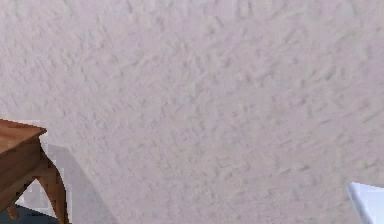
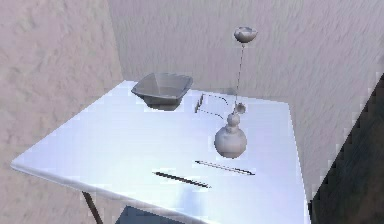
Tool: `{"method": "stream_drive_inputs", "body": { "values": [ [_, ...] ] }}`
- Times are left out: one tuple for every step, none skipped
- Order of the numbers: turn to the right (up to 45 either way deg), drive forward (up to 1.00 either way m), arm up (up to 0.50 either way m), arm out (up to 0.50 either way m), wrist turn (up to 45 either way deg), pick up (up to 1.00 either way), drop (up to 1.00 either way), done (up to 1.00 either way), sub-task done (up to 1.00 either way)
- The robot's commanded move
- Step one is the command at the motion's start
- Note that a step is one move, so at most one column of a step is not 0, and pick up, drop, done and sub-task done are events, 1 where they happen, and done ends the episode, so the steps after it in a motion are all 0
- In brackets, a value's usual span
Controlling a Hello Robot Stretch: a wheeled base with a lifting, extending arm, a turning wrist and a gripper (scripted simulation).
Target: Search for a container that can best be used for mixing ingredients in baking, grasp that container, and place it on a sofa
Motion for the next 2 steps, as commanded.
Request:
{"method": "stream_drive_inputs", "body": {
  "values": [
    [0.0, 0.0, 0.5, 0.0, 0.0, 0.0, 0.0, 0.0, 0.0],
    [0.0, 0.0, 0.38, 0.0, 0.0, 0.0, 0.0, 0.0, 0.0]
  ]
}}
